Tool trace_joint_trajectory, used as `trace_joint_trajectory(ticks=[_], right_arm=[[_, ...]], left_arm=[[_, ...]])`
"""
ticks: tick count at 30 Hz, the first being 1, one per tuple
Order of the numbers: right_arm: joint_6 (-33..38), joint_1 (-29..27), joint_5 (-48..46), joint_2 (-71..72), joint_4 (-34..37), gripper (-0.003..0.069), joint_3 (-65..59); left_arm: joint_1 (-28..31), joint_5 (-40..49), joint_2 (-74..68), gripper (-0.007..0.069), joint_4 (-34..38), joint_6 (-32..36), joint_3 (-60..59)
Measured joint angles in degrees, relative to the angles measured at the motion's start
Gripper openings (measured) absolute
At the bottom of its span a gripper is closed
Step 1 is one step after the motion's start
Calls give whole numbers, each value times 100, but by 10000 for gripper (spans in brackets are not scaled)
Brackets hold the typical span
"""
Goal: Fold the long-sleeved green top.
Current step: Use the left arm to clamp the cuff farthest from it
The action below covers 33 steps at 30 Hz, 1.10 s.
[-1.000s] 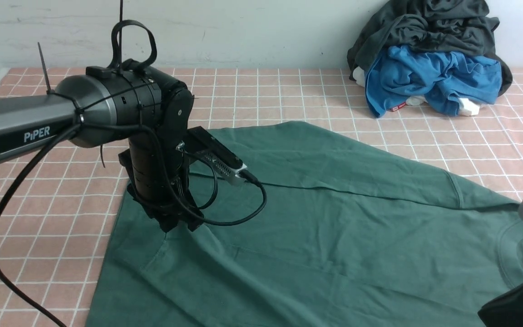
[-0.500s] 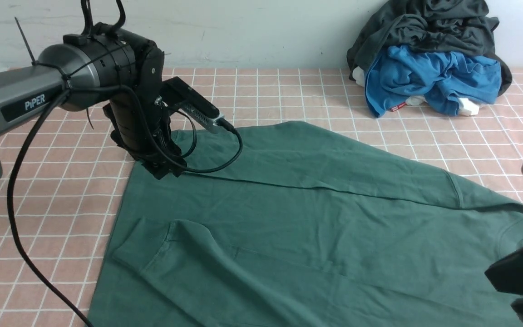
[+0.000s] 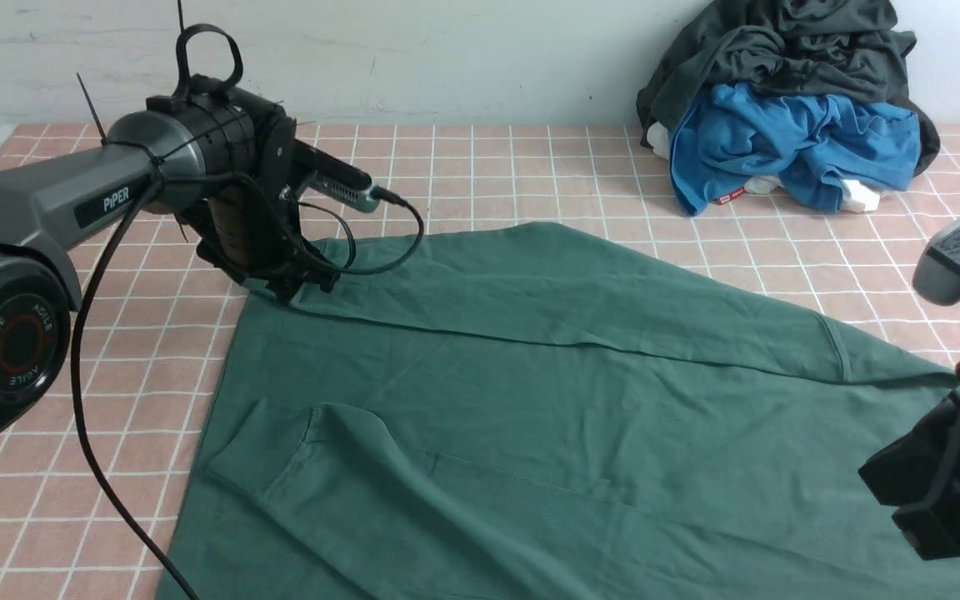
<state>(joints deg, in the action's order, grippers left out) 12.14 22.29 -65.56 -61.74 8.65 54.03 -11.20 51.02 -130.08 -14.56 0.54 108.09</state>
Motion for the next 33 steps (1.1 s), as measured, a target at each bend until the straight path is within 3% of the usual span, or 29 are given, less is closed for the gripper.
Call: trace_joint_trajectory(ticks=[9, 23, 26, 33], right_arm=[[-17, 0, 14, 0, 0, -14, 4], [-39, 0, 156, 0, 0, -14, 4], [-39, 0, 169, 0, 0, -14, 4], [-41, 0, 202, 0, 0, -14, 4]], left_arm=[[531, 185, -251, 388, 1161, -53, 830], [671, 316, -694, 379, 1456, -53, 901], [671, 332, -725, 335, 1504, -53, 907], [661, 386, -712, 139, 1581, -53, 918]])
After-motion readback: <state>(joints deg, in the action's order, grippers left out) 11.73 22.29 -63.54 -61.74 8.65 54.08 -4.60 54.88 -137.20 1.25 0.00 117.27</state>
